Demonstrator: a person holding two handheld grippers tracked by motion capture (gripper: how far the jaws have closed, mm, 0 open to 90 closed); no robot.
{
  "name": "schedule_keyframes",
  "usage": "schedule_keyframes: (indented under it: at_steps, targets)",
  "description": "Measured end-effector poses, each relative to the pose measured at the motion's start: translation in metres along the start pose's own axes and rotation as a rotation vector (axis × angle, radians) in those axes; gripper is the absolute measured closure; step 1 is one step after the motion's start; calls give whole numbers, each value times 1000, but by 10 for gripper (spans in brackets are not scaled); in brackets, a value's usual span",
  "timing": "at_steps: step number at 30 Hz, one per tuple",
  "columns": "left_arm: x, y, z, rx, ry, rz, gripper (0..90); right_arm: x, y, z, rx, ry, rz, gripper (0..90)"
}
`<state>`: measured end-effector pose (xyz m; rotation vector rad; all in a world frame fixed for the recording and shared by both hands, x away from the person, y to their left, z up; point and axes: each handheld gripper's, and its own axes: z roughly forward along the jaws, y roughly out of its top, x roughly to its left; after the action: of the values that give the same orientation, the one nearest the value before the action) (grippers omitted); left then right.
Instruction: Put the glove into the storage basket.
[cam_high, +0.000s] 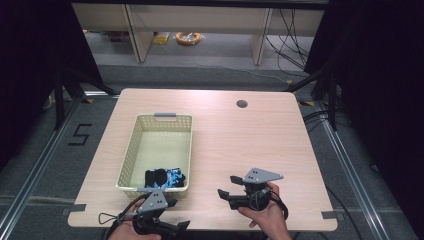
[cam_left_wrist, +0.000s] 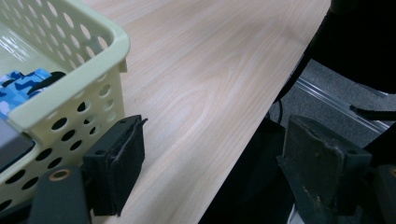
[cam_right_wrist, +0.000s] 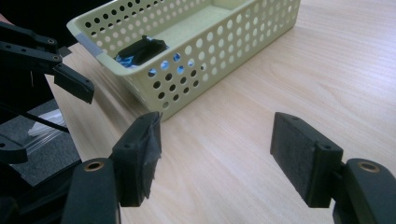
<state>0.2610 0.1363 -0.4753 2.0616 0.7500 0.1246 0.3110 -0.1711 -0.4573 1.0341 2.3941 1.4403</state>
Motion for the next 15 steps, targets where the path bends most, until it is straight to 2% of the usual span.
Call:
schedule_keyframes:
  at_steps: [1,2,3,4,5,7,8,9,10,11,12,13,14,15]
  targets:
    - [2,-1,-1,22,7,22,207,2,-1,-2,12,-4,22,346]
    - [2,-2,0,4,8,9,207,0,-2,-3,9,-14,6,345]
    - [1,-3,0,6,10,-20,207,0,-3,-2,8,-7,9,344]
    - [1,-4,1,-4,9,-24,207,-1,-4,-3,7,-10,9,343]
    - [4,-4,-1,16,14,7,207,-1,-5,-3,-3,-8,-5,343]
    - [2,-6,1,2,11,-38,207,1,-6,-4,3,-2,23,339]
    - [3,-6,1,1,11,-29,207,2,-7,-5,6,-2,19,334]
    - [5,-6,-1,23,17,11,207,0,-8,-4,-5,5,2,329]
    - [6,-6,0,20,19,10,207,1,-9,-5,-3,-1,5,326]
    - [4,-7,0,9,11,-33,207,1,-10,-5,-4,5,4,320]
    - [4,-8,1,-10,18,-22,206,1,-12,-5,-12,8,8,311]
    - [6,-8,-1,23,28,8,206,0,-12,-6,-9,-2,-6,302]
    - [5,-8,0,13,19,-10,206,4,-13,-8,4,-2,46,292]
    - [4,-9,0,5,21,-16,206,2,-14,-7,-3,-15,29,282]
